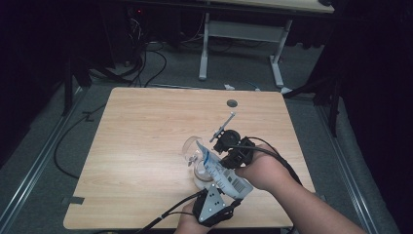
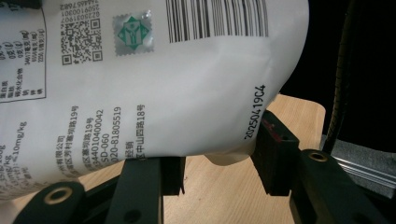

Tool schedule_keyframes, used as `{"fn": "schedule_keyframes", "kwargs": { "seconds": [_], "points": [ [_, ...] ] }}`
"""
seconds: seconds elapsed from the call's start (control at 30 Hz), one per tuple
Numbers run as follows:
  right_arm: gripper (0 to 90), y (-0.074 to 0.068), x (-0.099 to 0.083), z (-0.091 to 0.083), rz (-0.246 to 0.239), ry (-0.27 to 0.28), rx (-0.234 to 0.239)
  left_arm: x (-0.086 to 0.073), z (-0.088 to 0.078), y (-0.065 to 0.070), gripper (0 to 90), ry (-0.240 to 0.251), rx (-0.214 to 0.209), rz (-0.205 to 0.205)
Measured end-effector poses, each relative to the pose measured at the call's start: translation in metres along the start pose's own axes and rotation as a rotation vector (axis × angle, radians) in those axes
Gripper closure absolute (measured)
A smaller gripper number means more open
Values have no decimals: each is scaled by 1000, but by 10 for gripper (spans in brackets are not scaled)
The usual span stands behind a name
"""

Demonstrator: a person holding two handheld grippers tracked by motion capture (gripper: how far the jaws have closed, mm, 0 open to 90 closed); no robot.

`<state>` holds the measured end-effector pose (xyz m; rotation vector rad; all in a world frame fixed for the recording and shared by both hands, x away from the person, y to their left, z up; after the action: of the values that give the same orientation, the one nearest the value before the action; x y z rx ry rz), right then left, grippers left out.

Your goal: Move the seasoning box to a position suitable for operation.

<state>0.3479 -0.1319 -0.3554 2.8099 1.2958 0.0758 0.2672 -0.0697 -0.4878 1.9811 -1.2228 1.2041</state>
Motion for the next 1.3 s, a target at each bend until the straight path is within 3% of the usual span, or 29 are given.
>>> {"fn": "schedule_keyframes", "kwargs": {
  "seconds": [1.3],
  "points": [
    [900,-2,5,-3,-7,9,-16,4,-2,-2,585,19,-5,-15]
  ]
}}
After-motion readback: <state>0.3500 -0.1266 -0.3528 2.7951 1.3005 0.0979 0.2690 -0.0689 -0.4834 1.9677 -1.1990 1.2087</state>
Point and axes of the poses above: each handheld gripper's, and its own axes: z roughly forward along the jaws, x roughly out of its top, y roughly to its right, the point moved 4 cm from there along z, roughly forward along the jaws, and after that the axes turned 14 degrees about -y, right-handed, at the moved point
